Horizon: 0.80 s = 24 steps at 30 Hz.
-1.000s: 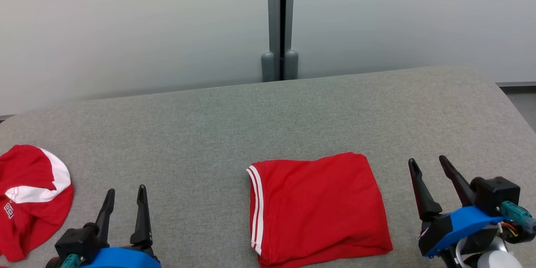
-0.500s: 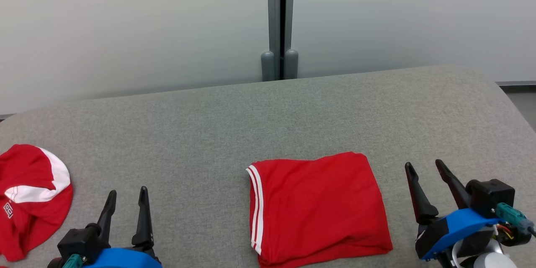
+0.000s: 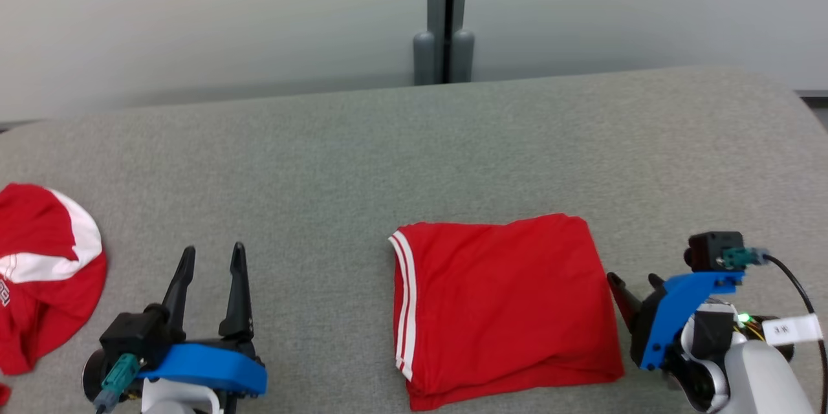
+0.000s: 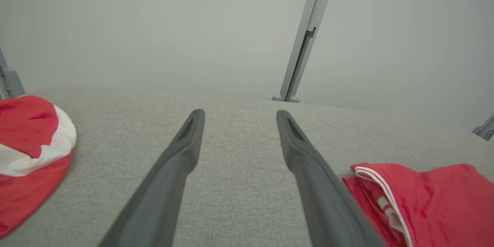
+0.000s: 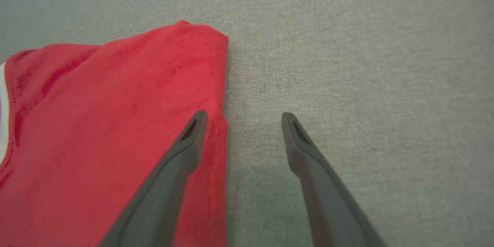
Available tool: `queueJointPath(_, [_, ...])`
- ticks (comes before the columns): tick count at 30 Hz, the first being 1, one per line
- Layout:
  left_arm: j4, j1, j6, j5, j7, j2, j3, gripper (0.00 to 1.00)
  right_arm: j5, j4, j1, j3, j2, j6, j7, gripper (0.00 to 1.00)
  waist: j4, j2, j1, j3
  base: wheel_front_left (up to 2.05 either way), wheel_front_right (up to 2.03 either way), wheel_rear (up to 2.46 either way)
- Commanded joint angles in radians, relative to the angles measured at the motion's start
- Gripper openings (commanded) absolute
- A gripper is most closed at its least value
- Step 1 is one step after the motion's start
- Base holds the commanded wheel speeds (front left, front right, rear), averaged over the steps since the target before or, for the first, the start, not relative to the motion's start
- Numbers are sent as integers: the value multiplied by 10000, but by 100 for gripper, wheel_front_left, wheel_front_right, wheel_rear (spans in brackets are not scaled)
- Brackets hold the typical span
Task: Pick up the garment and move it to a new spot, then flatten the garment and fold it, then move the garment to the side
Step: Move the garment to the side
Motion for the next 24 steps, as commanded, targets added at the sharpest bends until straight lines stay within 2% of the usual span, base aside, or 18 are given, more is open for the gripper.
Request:
queueJointPath(1, [-38, -233, -56, 84, -28, -13, -26, 100, -31, 206, -277, 63, 66, 5, 279, 100, 294, 0, -1, 353, 0, 0, 0])
queueJointPath(7, [6, -807, -131, 139, -37, -81, -250, 100, 337, 1211, -1020, 230, 71, 5, 1099, 100, 703, 0, -1, 948, 0, 0, 0])
queueJointPath(12, [46, -1011, -158, 176, -43, -88, -314, 100, 358, 2045, -976, 615, 159, 10, 1905, 100, 827, 0, -1, 1059, 0, 0, 0])
queueJointPath(13, [35, -1028, -163, 178, -42, -89, -300, 100, 509, 2114, -924, 844, 218, 22, 2072, 89, 823, 0, -1, 1052, 0, 0, 0])
queueJointPath(14, [18, -1025, -166, 184, -43, -90, -282, 100, 646, 2054, -925, 1092, 269, 44, 2124, 33, 805, 0, -1, 1042, 0, 0, 0])
queueJointPath(15, [-3, -999, -161, 184, -43, -86, -253, 100, 679, 1955, -950, 1354, 246, 64, 2178, 0, 765, 0, -1, 1027, 0, 0, 0])
queueJointPath(18, [-98, -896, -147, 162, -44, -92, -189, 100, 818, 1442, -1190, 2178, -442, 48, 2067, 0, 573, 0, -1, 1013, 0, 0, 0])
queueJointPath(24, [-451, -778, 62, 239, -46, -44, 133, 100, 1155, 67, -2618, 4534, -2500, 2, 1504, 0, -222, 0, -1, 1337, 0, 0, 0])
